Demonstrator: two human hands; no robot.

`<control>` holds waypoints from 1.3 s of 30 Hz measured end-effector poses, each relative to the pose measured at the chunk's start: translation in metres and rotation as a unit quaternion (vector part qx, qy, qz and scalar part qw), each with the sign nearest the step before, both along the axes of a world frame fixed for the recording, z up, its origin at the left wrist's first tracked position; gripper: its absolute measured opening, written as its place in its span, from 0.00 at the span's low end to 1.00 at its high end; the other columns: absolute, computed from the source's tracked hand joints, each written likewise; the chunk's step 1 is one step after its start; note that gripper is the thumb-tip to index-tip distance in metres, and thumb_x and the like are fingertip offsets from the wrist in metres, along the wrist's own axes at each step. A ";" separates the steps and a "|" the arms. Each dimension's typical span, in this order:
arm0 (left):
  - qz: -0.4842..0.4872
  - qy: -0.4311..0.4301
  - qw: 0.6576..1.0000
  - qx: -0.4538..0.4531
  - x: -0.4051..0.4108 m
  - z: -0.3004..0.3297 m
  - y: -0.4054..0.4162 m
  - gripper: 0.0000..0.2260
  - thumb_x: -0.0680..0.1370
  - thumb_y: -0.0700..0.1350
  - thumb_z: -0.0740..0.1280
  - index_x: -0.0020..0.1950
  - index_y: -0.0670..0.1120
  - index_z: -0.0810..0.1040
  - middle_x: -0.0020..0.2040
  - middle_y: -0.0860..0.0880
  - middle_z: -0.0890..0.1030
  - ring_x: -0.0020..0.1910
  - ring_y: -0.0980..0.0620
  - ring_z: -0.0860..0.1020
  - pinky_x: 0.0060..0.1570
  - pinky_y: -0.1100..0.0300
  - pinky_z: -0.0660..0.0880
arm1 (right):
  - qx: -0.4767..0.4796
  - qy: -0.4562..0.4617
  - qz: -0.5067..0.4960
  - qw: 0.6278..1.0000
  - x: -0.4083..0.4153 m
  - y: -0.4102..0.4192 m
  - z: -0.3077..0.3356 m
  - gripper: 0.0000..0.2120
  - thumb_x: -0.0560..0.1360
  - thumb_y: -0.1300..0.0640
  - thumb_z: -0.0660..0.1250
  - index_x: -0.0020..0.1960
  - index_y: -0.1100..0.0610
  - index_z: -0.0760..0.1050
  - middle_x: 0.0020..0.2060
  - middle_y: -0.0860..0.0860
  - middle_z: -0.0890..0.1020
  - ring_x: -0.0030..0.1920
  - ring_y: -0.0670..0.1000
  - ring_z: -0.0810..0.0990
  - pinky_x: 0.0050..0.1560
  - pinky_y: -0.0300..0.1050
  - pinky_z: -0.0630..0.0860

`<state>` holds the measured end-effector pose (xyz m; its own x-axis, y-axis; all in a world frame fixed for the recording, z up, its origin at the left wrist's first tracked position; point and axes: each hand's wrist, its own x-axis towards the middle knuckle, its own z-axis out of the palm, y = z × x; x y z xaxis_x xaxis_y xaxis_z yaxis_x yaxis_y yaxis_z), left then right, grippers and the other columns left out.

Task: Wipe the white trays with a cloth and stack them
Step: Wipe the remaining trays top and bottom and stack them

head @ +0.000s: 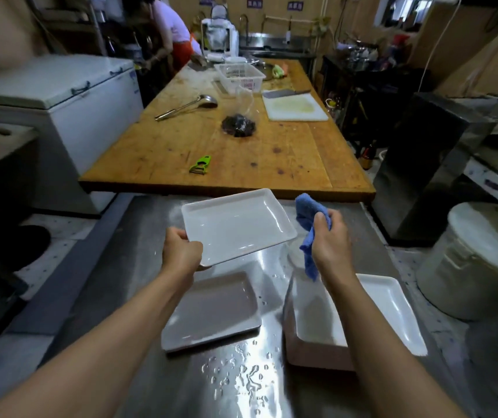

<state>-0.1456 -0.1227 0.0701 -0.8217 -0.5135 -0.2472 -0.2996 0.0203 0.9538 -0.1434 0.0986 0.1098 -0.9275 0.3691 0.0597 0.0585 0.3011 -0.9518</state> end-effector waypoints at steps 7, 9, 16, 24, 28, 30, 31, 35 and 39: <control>0.001 -0.037 0.998 0.046 0.055 -0.029 -0.055 0.11 0.72 0.29 0.60 0.50 0.43 0.69 0.44 0.45 0.75 0.37 0.48 0.77 0.26 0.59 0.74 | 0.227 -0.076 0.197 0.951 0.010 -0.072 -0.024 0.15 0.79 0.50 0.57 0.61 0.57 0.70 0.64 0.58 0.70 0.63 0.57 0.69 0.64 0.52 0.66; -0.005 -0.040 0.998 0.045 0.067 -0.038 -0.068 0.14 0.73 0.29 0.59 0.54 0.42 0.70 0.46 0.44 0.77 0.39 0.47 0.78 0.31 0.55 0.77 | 0.364 -0.138 0.243 0.889 0.018 -0.084 -0.038 0.15 0.79 0.49 0.56 0.64 0.51 0.69 0.74 0.53 0.56 0.72 0.60 0.55 0.70 0.56 0.56; -0.016 -0.046 0.995 0.082 0.100 -0.059 -0.097 0.19 0.73 0.28 0.59 0.55 0.49 0.74 0.46 0.48 0.81 0.40 0.48 0.81 0.33 0.56 0.78 | 0.517 -0.048 0.265 0.813 0.054 -0.110 -0.073 0.13 0.72 0.59 0.65 0.56 0.55 0.77 0.65 0.52 0.68 0.61 0.54 0.66 0.55 0.43 0.66; -0.075 -0.055 0.989 0.113 0.126 -0.077 -0.101 0.22 0.72 0.25 0.58 0.45 0.52 0.79 0.35 0.56 0.84 0.32 0.57 0.82 0.29 0.65 0.77 | 0.437 -0.097 0.242 0.861 0.057 -0.125 -0.122 0.05 0.78 0.60 0.57 0.52 0.60 0.69 0.55 0.53 0.70 0.44 0.50 0.71 0.46 0.50 0.71; -0.091 -0.072 0.985 0.128 0.127 -0.088 -0.105 0.23 0.72 0.25 0.59 0.46 0.55 0.78 0.38 0.55 0.84 0.35 0.56 0.83 0.33 0.64 0.79 | 0.414 -0.076 0.215 0.881 0.050 -0.137 -0.137 0.09 0.80 0.59 0.55 0.58 0.56 0.69 0.59 0.56 0.70 0.46 0.49 0.72 0.47 0.47 0.67; -0.092 -0.080 0.984 0.127 0.124 -0.092 -0.110 0.23 0.72 0.26 0.59 0.46 0.55 0.78 0.38 0.54 0.85 0.36 0.54 0.83 0.31 0.63 0.77 | 0.404 -0.084 0.232 0.881 0.044 -0.142 -0.147 0.15 0.78 0.63 0.57 0.64 0.61 0.69 0.64 0.56 0.67 0.60 0.54 0.67 0.56 0.45 0.67; -0.093 -0.082 0.984 0.128 0.122 -0.093 -0.112 0.23 0.72 0.25 0.59 0.47 0.54 0.79 0.38 0.54 0.85 0.36 0.52 0.84 0.31 0.63 0.76 | 0.387 -0.091 0.236 0.887 0.043 -0.146 -0.150 0.16 0.78 0.64 0.58 0.65 0.62 0.68 0.65 0.56 0.66 0.63 0.55 0.65 0.58 0.43 0.65; -0.081 -0.094 0.984 0.128 0.116 -0.101 -0.122 0.22 0.71 0.25 0.59 0.52 0.49 0.80 0.41 0.51 0.85 0.38 0.50 0.84 0.34 0.61 0.78 | 0.348 -0.085 0.278 0.891 0.045 -0.168 -0.156 0.24 0.70 0.65 0.63 0.66 0.63 0.68 0.65 0.60 0.66 0.63 0.59 0.63 0.62 0.46 0.60; -0.088 -0.108 0.981 0.133 0.110 -0.106 -0.120 0.23 0.72 0.26 0.59 0.44 0.55 0.78 0.35 0.56 0.84 0.36 0.53 0.84 0.38 0.54 0.81 | 0.335 -0.055 0.329 0.881 0.047 -0.197 -0.156 0.25 0.67 0.65 0.63 0.65 0.63 0.69 0.64 0.60 0.66 0.63 0.60 0.63 0.64 0.47 0.62</control>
